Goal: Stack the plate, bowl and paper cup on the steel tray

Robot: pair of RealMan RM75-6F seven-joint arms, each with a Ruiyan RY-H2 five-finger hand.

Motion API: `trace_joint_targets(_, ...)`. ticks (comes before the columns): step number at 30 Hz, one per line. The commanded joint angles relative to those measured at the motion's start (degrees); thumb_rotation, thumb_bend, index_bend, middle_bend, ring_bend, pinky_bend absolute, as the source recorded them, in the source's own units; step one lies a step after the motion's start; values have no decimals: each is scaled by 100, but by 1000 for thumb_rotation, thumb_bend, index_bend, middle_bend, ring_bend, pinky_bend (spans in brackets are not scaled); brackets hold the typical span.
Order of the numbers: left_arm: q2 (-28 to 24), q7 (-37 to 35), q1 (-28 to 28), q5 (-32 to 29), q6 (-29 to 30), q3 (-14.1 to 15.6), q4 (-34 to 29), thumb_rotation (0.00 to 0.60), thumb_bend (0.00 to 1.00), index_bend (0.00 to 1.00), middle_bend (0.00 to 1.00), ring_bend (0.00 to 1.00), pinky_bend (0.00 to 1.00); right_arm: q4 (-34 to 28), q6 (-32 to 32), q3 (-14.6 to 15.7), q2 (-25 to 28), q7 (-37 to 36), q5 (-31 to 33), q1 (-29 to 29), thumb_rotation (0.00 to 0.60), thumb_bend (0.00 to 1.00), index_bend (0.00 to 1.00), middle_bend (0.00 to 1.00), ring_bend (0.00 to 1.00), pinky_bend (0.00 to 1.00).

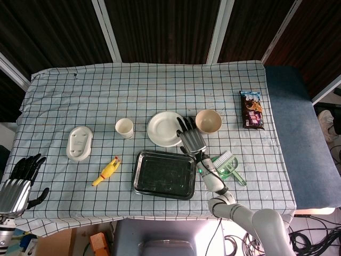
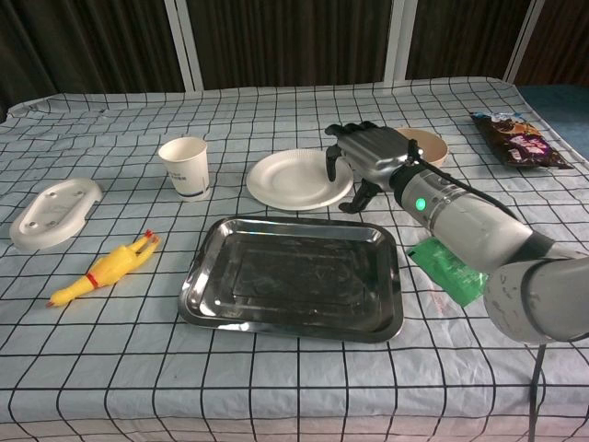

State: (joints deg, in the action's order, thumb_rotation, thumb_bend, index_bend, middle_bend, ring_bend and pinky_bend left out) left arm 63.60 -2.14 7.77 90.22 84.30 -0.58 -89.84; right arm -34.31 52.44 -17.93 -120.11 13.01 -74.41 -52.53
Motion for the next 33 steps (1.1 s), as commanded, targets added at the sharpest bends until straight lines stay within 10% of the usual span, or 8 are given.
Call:
trace_joint_targets(1, -2, -1, -5, 0, 8, 1, 1, 600, 324, 0, 13, 0, 31, 2, -6, 13, 9, 21, 8, -11, 600, 160, 428, 26, 0, 0)
trace_joint_targets(33, -53, -137, -34, -25, 36, -11, 23, 600, 323, 0, 16, 0, 31, 1536, -407, -118, -989, -361, 226, -644, 600, 293, 511, 26, 0, 0)
